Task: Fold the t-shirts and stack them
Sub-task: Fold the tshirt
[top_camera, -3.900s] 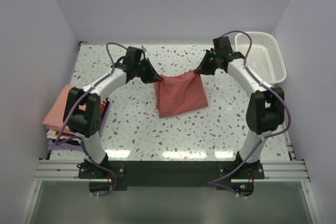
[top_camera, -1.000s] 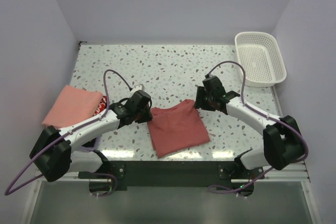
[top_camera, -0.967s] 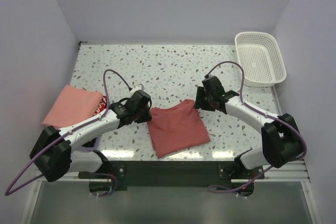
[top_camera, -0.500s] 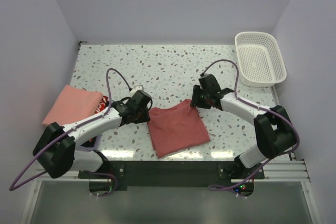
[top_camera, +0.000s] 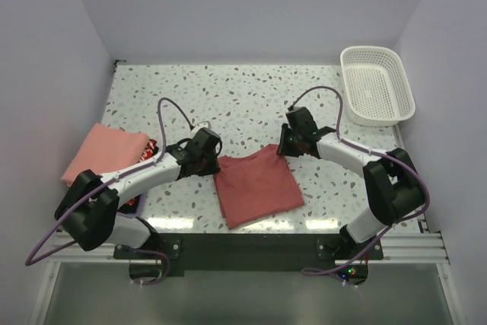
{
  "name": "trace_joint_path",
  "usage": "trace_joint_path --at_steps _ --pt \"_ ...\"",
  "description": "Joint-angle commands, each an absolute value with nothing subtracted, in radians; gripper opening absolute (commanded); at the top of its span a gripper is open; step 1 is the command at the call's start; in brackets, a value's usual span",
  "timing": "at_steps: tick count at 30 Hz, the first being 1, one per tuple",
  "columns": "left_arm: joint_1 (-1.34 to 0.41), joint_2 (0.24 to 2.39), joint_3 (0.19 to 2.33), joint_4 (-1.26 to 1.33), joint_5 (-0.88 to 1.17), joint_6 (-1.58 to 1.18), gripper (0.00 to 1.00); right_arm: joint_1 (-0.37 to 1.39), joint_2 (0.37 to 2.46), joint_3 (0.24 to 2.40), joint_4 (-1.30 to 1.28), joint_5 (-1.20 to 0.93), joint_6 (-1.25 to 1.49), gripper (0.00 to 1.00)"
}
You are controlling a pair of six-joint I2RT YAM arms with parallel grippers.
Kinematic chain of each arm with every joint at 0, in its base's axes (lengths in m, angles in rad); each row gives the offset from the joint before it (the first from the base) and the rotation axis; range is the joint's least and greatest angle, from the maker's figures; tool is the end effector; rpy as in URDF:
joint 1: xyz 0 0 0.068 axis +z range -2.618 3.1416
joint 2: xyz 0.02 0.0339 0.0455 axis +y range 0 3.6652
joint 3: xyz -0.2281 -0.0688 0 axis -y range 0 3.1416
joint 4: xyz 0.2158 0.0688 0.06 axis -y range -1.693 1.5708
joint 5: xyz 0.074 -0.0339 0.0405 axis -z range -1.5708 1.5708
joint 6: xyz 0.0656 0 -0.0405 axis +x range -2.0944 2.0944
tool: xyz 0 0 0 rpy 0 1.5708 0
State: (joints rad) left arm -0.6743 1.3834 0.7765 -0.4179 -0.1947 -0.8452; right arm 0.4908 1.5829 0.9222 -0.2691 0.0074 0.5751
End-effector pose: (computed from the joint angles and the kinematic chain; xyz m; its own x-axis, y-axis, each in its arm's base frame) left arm 0.2117 -0.1529 0.1456 -0.8425 -0.2662 -0.4683 -0.1450 0.9494 -0.2787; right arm 0.2767 0.1473 0.1446 -0.8474 0.1638 -0.5050 -0.0077 0.9473 0.3203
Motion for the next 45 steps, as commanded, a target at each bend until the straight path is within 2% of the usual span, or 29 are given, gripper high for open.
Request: trace_joint_path --at_steps 1,2,8,11,14,15,18,23,26,36,42,43,44,45 --pt "-0.669 1.368 0.788 -0.339 -0.186 -0.828 0.3 0.492 1.58 0.971 -0.241 0.008 0.577 0.22" --pt "-0.669 1.362 0.787 -0.334 -0.184 -0.828 0.3 0.492 1.578 0.973 -0.244 0.011 0.575 0.19" --pt "-0.661 1.339 0.772 -0.342 -0.201 -0.827 0.32 0.491 1.578 0.974 -0.242 0.011 0.575 0.18" --pt "-0.657 1.351 0.767 -0.336 -0.204 -0.827 0.3 0.492 1.588 0.977 -0.239 0.003 0.575 0.13" --pt "-0.652 1.359 0.759 -0.328 -0.207 -0.824 0.2 0.491 1.583 0.98 -0.247 0.008 0.574 0.06" --pt "-0.65 1.361 0.762 -0.327 -0.207 -0.822 0.1 0.492 1.572 0.982 -0.25 0.014 0.572 0.04" --pt "-0.65 1.342 0.769 -0.344 -0.204 -0.813 0.0 0.488 1.54 0.976 -0.276 0.034 0.56 0.01" --pt "-0.65 1.227 0.769 -0.379 -0.192 -0.807 0.0 0.483 1.411 0.962 -0.322 0.084 0.532 0.0" --pt "-0.632 1.215 0.781 -0.368 -0.212 -0.795 0.0 0.469 1.413 0.985 -0.334 0.11 0.508 0.0" --pt "-0.414 1.532 0.866 -0.175 -0.074 -0.742 0.0 0.351 1.727 1.13 -0.218 0.002 0.485 0.0" --pt "-0.356 1.578 0.91 -0.123 -0.015 -0.729 0.0 0.322 1.853 1.285 -0.233 -0.015 0.462 0.0" --pt "-0.351 1.575 0.929 -0.139 -0.012 -0.718 0.0 0.319 1.864 1.302 -0.262 -0.009 0.454 0.04" --pt "-0.348 1.575 0.94 -0.152 -0.009 -0.715 0.14 0.318 1.867 1.318 -0.277 -0.009 0.45 0.17" --pt "-0.347 1.566 0.957 -0.164 -0.008 -0.707 0.2 0.318 1.867 1.344 -0.296 -0.003 0.446 0.24"
